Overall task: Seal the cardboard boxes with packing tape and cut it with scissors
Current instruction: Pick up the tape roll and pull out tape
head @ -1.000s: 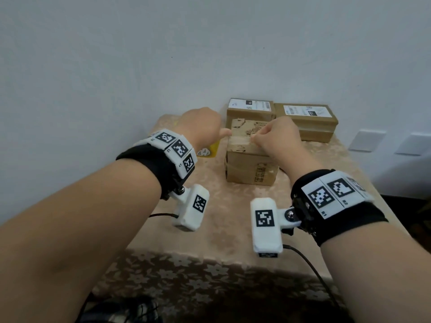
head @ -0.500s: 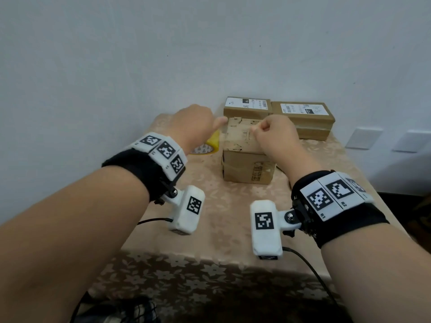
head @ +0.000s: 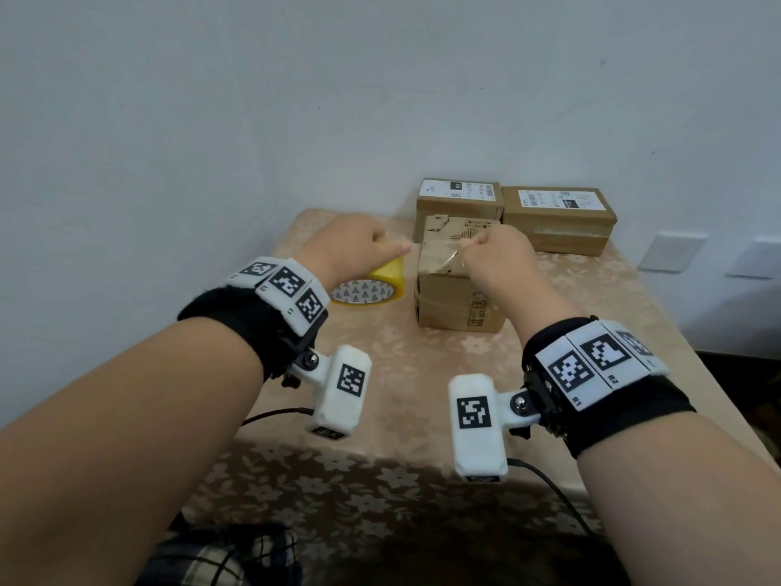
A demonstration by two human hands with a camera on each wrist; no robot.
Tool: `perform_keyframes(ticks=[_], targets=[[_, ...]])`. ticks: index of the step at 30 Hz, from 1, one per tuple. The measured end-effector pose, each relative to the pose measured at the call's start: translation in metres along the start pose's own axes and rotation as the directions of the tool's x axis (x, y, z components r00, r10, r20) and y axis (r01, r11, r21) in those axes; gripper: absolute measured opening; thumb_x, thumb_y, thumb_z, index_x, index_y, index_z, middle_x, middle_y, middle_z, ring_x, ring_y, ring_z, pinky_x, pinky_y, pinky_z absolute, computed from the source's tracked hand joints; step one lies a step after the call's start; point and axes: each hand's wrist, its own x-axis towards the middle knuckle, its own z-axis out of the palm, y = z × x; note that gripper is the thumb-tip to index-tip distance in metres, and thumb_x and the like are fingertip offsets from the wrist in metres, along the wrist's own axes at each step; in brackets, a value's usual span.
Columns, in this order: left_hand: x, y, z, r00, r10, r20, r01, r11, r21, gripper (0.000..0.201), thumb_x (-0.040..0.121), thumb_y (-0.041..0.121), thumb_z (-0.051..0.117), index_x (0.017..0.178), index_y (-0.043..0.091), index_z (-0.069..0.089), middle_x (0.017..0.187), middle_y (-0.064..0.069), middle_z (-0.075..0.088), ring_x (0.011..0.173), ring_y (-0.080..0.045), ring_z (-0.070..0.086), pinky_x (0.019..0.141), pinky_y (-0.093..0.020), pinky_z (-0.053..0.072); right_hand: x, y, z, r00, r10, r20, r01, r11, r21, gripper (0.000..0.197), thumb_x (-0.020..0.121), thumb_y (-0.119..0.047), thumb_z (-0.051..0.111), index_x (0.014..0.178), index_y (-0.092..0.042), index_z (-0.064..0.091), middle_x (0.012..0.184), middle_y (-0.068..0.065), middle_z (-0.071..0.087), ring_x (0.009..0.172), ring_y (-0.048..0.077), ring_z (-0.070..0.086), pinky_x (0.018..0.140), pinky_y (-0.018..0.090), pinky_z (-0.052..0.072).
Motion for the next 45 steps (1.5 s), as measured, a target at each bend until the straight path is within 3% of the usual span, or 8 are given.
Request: perform_keyframes(ticks=[6, 18, 28, 32, 35, 38, 41, 45], targets=[[0.002, 0.021, 0.004, 0.999, 0.042, 0.029, -0.043, 0.998, 0.046, 0.052, 0.096, 0.044, 0.044, 0.055, 0.015, 0.029, 0.053, -0.001, 0.028, 0.048, -0.016, 0.027, 0.047, -0.028, 0.020, -0.008, 0.010, -0.019, 0.996, -0.022, -0.084, 0.028, 0.997, 0.068, 0.044, 0.088, -0.007, 0.048, 0.050, -0.015, 0.028, 0.048, -0.002, 0.026, 0.044, 0.015, 0.024, 0.036, 0.017, 0.023], [0.027, 0.025, -0.007, 0.994, 0.048, 0.096, -0.079, 0.931, 0.355, 0.053, 0.093, 0.052, 0.044, 0.060, 0.011, 0.045, 0.060, -0.001, 0.046, 0.057, -0.016, 0.043, 0.051, -0.028, 0.030, 0.000, 0.021, -0.009, 0.983, -0.054, -0.174, 0.053, 0.999, -0.008, 0.049, 0.086, -0.017, 0.057, 0.042, -0.018, 0.033, 0.044, -0.003, 0.035, 0.060, 0.024, 0.047, 0.076, 0.041, 0.054], [0.025, 0.031, 0.000, 0.991, -0.007, 0.130, -0.047, 0.913, 0.406, 0.048, 0.095, 0.050, 0.042, 0.065, 0.013, 0.046, 0.064, 0.001, 0.046, 0.056, -0.012, 0.042, 0.047, -0.024, 0.023, 0.010, 0.033, 0.002, 0.986, -0.048, -0.159, 0.028, 0.991, -0.127, 0.034, 0.087, -0.030, 0.056, 0.056, -0.018, 0.048, 0.088, 0.009, 0.054, 0.099, 0.029, 0.052, 0.085, 0.035, 0.043], [0.026, 0.022, 0.012, 0.994, -0.003, 0.107, -0.031, 0.949, 0.313, 0.050, 0.094, 0.049, 0.043, 0.061, 0.012, 0.044, 0.061, 0.000, 0.045, 0.055, -0.015, 0.041, 0.048, -0.026, 0.025, 0.004, 0.035, 0.003, 0.993, 0.015, -0.118, -0.008, 0.998, 0.057, 0.013, 0.094, -0.027, 0.055, 0.099, -0.018, 0.048, 0.112, 0.003, 0.039, 0.094, 0.018, 0.044, 0.081, 0.029, 0.036], [0.027, 0.018, 0.016, 0.997, 0.001, 0.083, -0.024, 0.960, 0.280, 0.050, 0.093, 0.050, 0.045, 0.061, 0.010, 0.046, 0.060, -0.001, 0.045, 0.053, -0.014, 0.040, 0.048, -0.027, 0.026, -0.002, 0.032, 0.002, 0.987, -0.050, -0.150, 0.055, 0.998, 0.030, 0.031, 0.098, -0.022, 0.047, 0.129, -0.016, 0.046, 0.137, 0.009, 0.037, 0.117, 0.024, 0.044, 0.096, 0.030, 0.036], [0.028, 0.017, 0.016, 0.998, 0.006, 0.069, -0.025, 0.959, 0.281, 0.052, 0.092, 0.051, 0.046, 0.059, 0.010, 0.045, 0.059, -0.002, 0.045, 0.054, -0.016, 0.041, 0.051, -0.029, 0.028, -0.008, 0.022, 0.008, 0.936, -0.345, -0.073, 0.299, 0.886, -0.355, 0.050, 0.098, -0.034, 0.041, 0.145, -0.018, 0.035, 0.156, 0.009, 0.023, 0.144, 0.027, 0.017, 0.118, 0.046, 0.009], [0.028, 0.017, 0.017, 0.998, 0.002, 0.056, -0.016, 0.968, 0.251, 0.053, 0.090, 0.050, 0.048, 0.055, 0.011, 0.043, 0.056, -0.002, 0.044, 0.055, -0.019, 0.041, 0.051, -0.030, 0.027, -0.013, 0.018, 0.026, 0.899, -0.388, 0.204, 0.430, 0.687, -0.586, 0.083, 0.089, -0.064, 0.039, 0.153, -0.019, 0.011, 0.161, 0.003, 0.008, 0.148, 0.025, 0.003, 0.115, 0.058, -0.010], [0.023, 0.010, 0.021, 0.999, -0.019, 0.038, 0.016, 0.996, 0.092, 0.047, 0.088, 0.049, 0.054, 0.059, 0.015, 0.040, 0.059, 0.000, 0.042, 0.056, -0.015, 0.037, 0.051, -0.028, 0.026, -0.012, 0.023, 0.038, 0.916, -0.354, 0.186, 0.388, 0.674, -0.628, 0.096, 0.081, -0.077, 0.039, 0.154, -0.025, 0.004, 0.161, -0.002, 0.011, 0.147, 0.025, 0.013, 0.113, 0.062, -0.002]])
